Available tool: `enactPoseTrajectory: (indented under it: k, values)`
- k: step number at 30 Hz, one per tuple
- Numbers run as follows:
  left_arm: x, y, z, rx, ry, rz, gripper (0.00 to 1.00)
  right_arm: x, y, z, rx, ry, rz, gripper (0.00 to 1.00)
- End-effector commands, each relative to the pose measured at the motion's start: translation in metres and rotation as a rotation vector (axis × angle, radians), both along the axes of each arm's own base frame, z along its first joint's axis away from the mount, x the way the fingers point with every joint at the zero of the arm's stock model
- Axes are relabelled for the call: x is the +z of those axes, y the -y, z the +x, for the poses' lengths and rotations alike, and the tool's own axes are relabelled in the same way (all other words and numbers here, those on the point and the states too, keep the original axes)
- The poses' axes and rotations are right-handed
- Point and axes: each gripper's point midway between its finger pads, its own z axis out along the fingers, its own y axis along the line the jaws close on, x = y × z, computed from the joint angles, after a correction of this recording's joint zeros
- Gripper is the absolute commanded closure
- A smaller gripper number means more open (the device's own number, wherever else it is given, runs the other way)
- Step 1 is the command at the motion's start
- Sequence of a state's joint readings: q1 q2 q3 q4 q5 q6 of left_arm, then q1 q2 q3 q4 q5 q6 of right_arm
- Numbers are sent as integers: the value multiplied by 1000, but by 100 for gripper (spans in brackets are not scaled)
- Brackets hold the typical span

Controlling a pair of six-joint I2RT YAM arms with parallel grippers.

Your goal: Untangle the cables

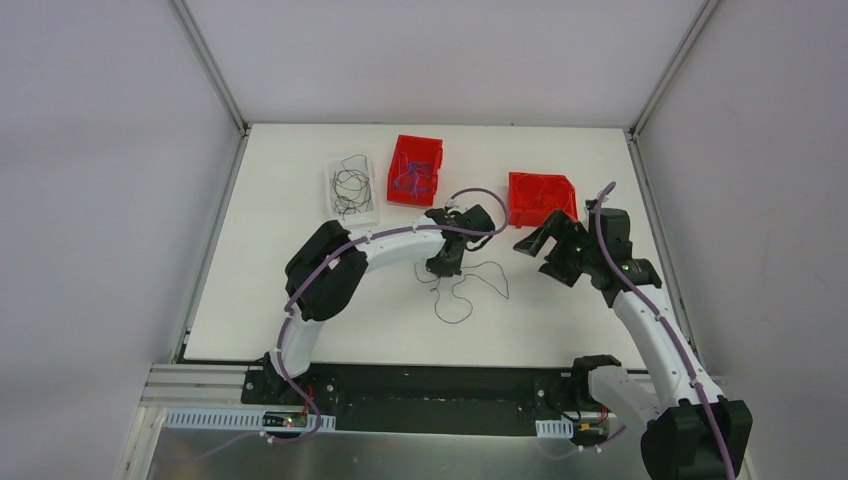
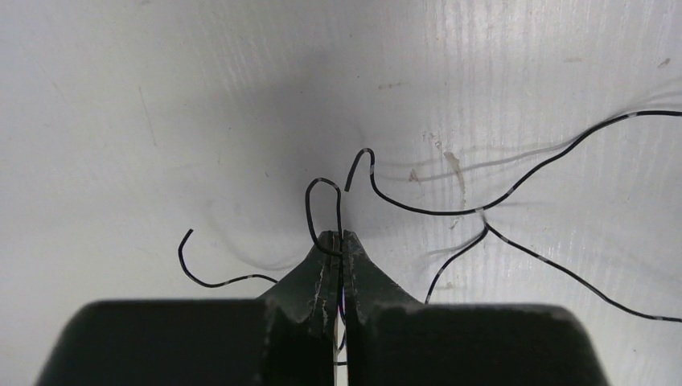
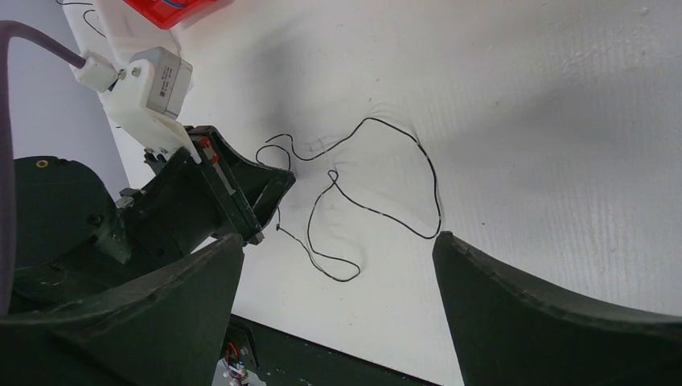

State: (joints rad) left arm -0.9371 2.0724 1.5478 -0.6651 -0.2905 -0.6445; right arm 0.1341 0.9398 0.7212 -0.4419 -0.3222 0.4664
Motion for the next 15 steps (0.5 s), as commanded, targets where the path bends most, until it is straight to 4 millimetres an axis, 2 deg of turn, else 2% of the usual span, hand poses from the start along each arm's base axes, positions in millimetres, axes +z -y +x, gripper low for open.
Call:
enactPoseTrajectory:
  k: [1,2,3,5,7,9,15]
  values:
    - [55,1,9,-39,51,-86,100,6,1,-2,8,27,8,9]
    - [63,3,10,-47,62,-102,100,6,0,-2,10,28,9,8]
    - [70,6,11,-63,70,-116,93,6,0,-3,11,26,10,8]
    - [79,12,11,-88,69,-144,63,6,0,-3,10,26,12,8]
    - [83,15,9,-104,65,-161,41,6,0,-3,13,25,17,9]
    - [84,20,6,-144,54,-180,32,7,0,-4,13,29,18,9]
    - [73,40,-6,-267,-24,-241,22,10,2,-6,10,37,13,9]
